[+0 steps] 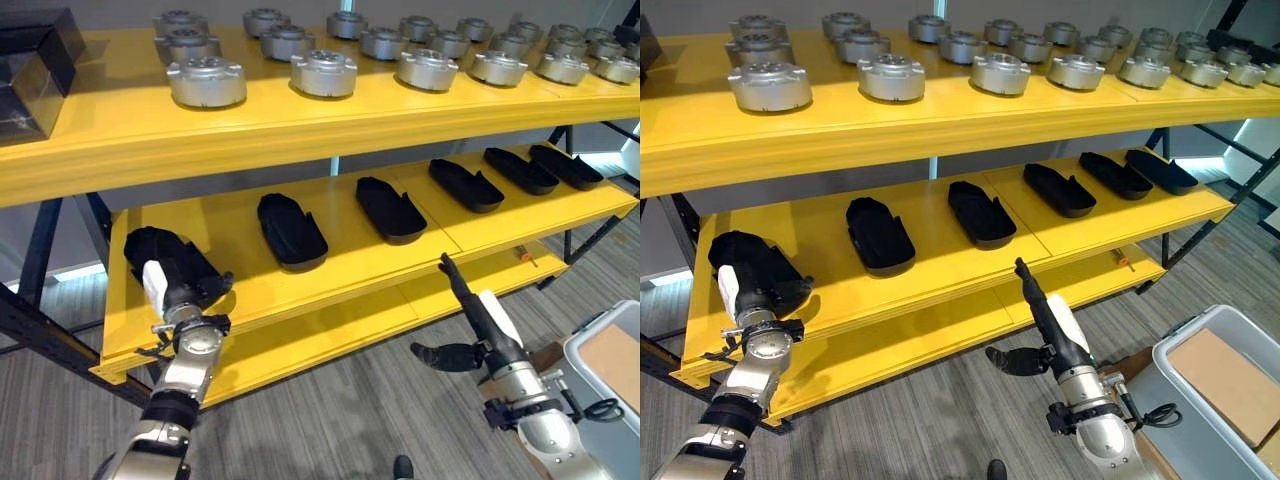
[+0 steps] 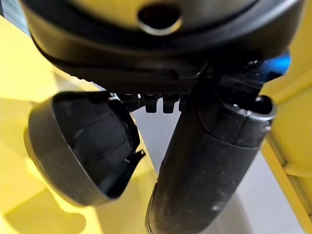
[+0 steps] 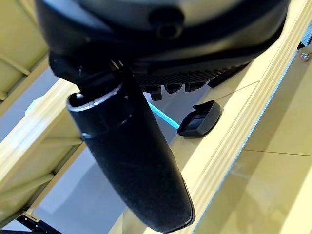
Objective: Move parts from the plastic box to the shelf.
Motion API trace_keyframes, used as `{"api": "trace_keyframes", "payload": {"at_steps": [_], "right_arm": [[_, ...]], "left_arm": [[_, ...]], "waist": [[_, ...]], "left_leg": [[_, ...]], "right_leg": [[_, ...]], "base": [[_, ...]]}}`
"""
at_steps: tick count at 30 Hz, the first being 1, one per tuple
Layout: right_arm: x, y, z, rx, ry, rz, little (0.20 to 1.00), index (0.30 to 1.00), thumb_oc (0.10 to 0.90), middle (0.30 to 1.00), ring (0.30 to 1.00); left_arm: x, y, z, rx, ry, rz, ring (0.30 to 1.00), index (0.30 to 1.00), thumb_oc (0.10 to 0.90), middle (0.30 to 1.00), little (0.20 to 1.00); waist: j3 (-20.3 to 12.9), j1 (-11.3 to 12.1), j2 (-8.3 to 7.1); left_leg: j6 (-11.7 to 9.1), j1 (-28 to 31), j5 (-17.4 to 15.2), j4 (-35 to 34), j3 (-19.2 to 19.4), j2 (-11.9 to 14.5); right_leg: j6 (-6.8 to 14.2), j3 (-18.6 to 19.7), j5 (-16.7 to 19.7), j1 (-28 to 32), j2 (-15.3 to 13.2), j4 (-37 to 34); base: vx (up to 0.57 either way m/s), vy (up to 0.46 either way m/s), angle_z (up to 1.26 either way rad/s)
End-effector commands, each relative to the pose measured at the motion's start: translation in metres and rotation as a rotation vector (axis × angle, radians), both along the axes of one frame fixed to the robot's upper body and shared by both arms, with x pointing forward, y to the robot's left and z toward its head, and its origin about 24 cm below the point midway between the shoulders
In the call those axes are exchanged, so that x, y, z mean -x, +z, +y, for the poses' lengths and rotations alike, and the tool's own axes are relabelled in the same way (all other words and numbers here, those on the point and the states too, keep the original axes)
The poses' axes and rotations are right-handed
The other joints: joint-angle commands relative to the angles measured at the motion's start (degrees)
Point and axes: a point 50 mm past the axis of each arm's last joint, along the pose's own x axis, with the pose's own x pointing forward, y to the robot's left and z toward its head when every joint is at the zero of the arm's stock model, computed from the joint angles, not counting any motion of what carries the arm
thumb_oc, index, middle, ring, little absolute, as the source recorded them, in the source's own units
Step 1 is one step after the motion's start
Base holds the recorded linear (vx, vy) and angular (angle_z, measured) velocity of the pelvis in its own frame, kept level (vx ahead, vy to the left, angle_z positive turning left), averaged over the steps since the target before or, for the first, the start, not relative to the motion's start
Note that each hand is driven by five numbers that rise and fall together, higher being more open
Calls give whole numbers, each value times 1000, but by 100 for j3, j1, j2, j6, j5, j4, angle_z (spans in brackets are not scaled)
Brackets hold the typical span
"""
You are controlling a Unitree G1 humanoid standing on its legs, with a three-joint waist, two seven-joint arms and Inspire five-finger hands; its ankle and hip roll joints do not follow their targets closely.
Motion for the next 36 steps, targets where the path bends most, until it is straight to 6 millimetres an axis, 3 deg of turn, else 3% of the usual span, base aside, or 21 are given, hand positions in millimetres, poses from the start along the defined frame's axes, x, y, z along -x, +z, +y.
{"api": "trace_keyframes", "payload": {"at_steps": [1, 16, 26, 36], "right_arm": [[-10, 65, 8, -33, 88, -352, 1000, 1000, 900, 1000, 1000], [-10, 66, 12, -52, 118, -350, 1000, 1000, 900, 1000, 1000], [-7, 67, 14, -59, 149, -351, 1000, 1000, 900, 1000, 1000], [-4, 69, 10, -54, 149, -352, 1000, 1000, 900, 1000, 1000]], "left_arm": [[-38, 92, 14, -151, 47, -284, 1000, 1000, 900, 1000, 1000], [-49, 76, 25, 29, 122, -189, 1000, 1000, 900, 1000, 1000], [-37, 47, 43, 90, 223, -61, 1000, 1000, 900, 1000, 1000], [-16, 22, 63, 0, 242, 77, 1000, 1000, 900, 1000, 1000]], "waist": [[128, -17, -15], [374, -74, -85], [515, -78, -126], [588, 0, -144]], "left_leg": [[335, 364, -406, -44, 252, -182], [342, 268, -352, -27, 299, -180], [330, 291, -353, -4, 357, -170], [328, 375, -388, -15, 336, -187]], "right_leg": [[-14, -64, -186, 238, -10, 351], [-23, 55, -191, 27, 3, 426], [-50, 137, -215, -46, 9, 471], [-55, 107, -251, 52, -3, 459]], "base": [[0, 0, 0], [1, 4, -4], [0, 2, -1], [0, 0, 0]]}}
